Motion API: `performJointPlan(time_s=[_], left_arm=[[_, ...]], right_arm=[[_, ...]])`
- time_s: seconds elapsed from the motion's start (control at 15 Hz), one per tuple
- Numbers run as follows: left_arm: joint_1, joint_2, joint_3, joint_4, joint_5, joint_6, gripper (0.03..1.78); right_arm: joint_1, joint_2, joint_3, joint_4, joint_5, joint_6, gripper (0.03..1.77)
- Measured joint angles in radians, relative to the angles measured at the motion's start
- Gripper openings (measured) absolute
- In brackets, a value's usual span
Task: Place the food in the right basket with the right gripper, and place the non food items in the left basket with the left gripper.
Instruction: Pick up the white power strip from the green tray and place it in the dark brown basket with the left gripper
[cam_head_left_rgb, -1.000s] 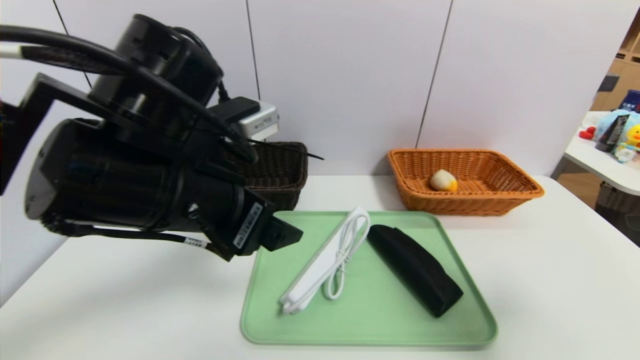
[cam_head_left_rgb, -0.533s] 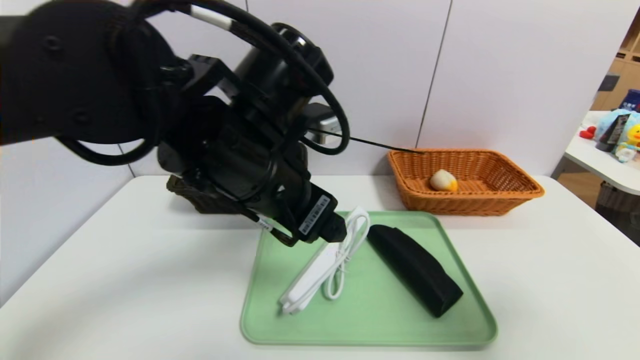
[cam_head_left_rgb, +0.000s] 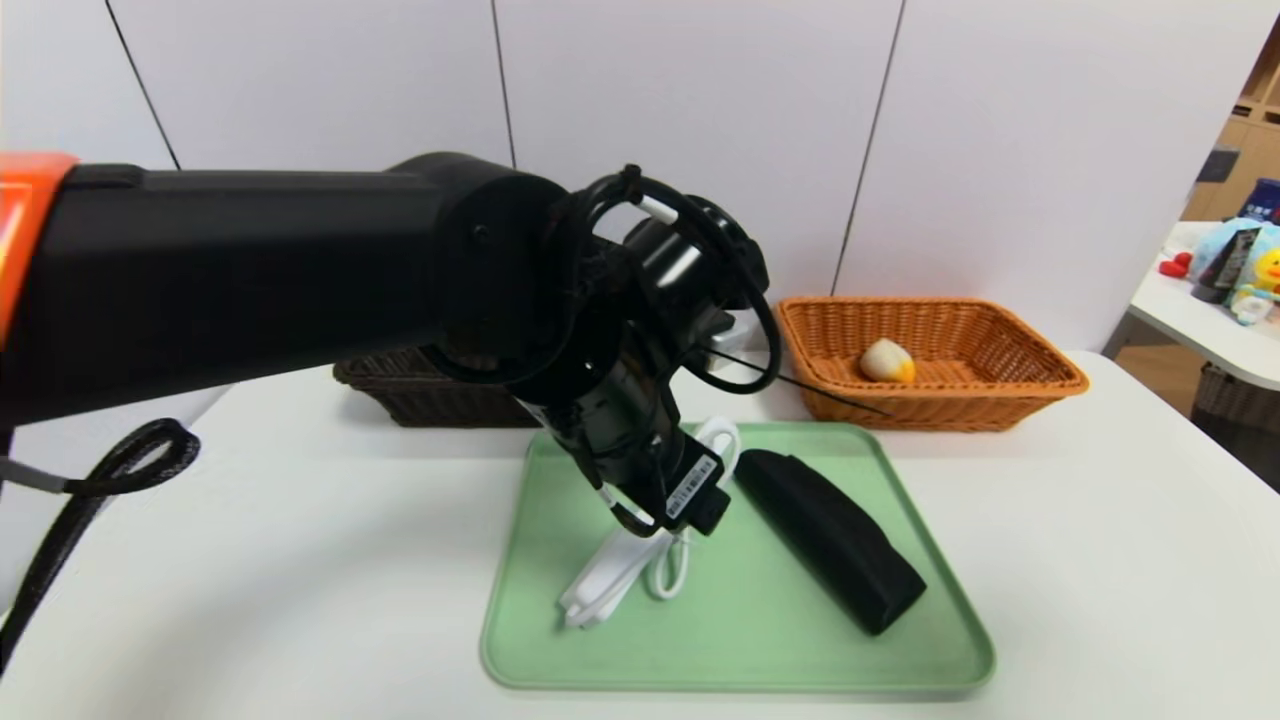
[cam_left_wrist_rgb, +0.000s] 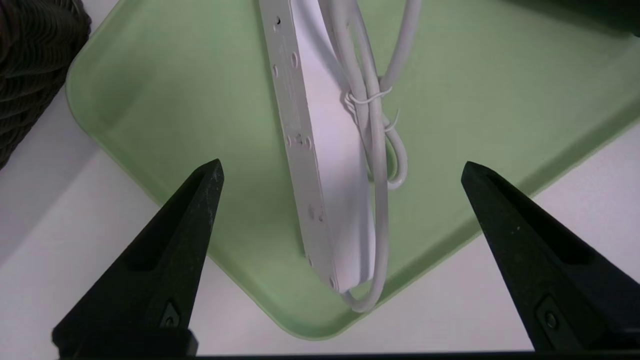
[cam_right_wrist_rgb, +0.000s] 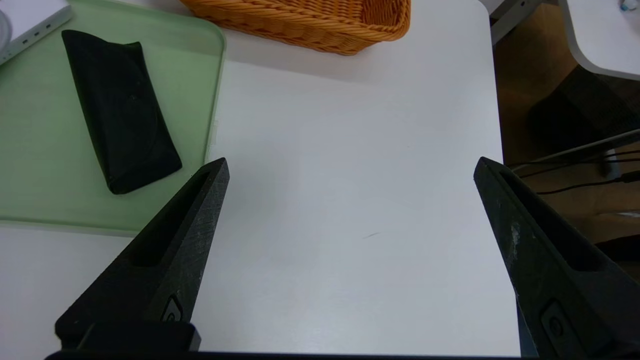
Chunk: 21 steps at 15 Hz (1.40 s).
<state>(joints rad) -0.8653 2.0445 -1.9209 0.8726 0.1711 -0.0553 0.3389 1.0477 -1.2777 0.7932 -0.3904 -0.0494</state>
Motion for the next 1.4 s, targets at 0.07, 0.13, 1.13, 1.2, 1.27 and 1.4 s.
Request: performJointPlan(time_s=[0.07,0.13,1.13,1.2,1.27,1.4], left_arm=[[0.000,0.022,-0.019,0.001,0.004,-0.008,1.69],[0.000,0.040,-0.034,-0.001,0.011,-0.011,1.69],[-0.030,0.175,-0.051,-0.033,0.110,-0.027,1.69],[-0.029,0.183,-0.051,-0.040,0.114,-0.028,1.69],[-0.029,0.190,-0.051,-0.045,0.115,-0.028,1.69],[-0.029,0.201,-0.051,-0.046,0.117,-0.028,1.69]], right_arm=[[-0.001,0.001,-0.001,0.000,0.000,-0.001,1.69],[-0.002,0.003,-0.002,0.000,-0.001,-0.002,1.69],[-0.001,-0.003,0.010,0.008,0.001,-0.004,1.69],[-0.001,-0.007,0.011,0.008,0.002,-0.005,1.69],[-0.001,-0.010,0.013,0.009,0.001,-0.007,1.69],[-0.002,-0.015,0.020,0.009,0.002,-0.009,1.69]])
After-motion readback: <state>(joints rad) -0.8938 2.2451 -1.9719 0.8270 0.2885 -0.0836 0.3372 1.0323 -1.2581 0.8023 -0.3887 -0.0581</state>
